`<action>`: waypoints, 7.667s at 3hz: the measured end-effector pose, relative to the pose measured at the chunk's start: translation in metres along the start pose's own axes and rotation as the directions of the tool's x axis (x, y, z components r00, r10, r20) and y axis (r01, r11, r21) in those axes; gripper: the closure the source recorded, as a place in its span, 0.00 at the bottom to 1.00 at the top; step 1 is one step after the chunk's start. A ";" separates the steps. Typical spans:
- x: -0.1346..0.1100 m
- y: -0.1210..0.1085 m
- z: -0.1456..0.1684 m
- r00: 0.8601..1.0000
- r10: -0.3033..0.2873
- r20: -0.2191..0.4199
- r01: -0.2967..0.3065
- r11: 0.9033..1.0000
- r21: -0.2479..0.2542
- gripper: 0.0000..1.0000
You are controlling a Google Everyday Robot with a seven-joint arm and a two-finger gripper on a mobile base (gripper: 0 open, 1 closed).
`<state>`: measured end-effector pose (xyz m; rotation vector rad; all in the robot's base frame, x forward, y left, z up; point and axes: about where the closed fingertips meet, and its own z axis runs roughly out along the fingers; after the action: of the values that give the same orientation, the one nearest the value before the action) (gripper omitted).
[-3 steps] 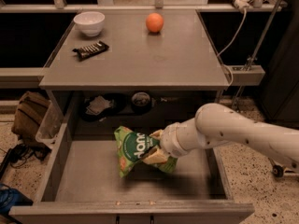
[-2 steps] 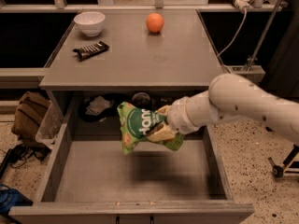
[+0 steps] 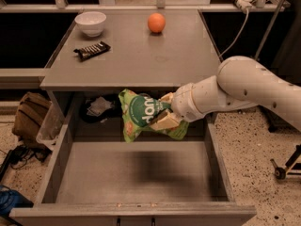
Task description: Pick green rice chip bag from top drawer and place on counter
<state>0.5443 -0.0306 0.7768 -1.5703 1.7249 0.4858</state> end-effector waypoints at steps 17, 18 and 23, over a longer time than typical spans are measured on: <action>-0.018 -0.264 -0.048 0.996 -0.030 -0.079 0.045 0.979 0.199 0.00; -0.039 -0.256 -0.116 0.985 0.002 -0.175 0.049 0.956 0.289 0.00; -0.045 -0.169 -0.422 0.941 0.259 -0.216 -0.015 0.672 0.741 0.00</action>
Offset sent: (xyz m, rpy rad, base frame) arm 0.0438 -0.0202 0.1198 -0.1005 -0.1947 -0.0131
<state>0.5933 -0.3288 1.1196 -0.9409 1.9317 -0.4005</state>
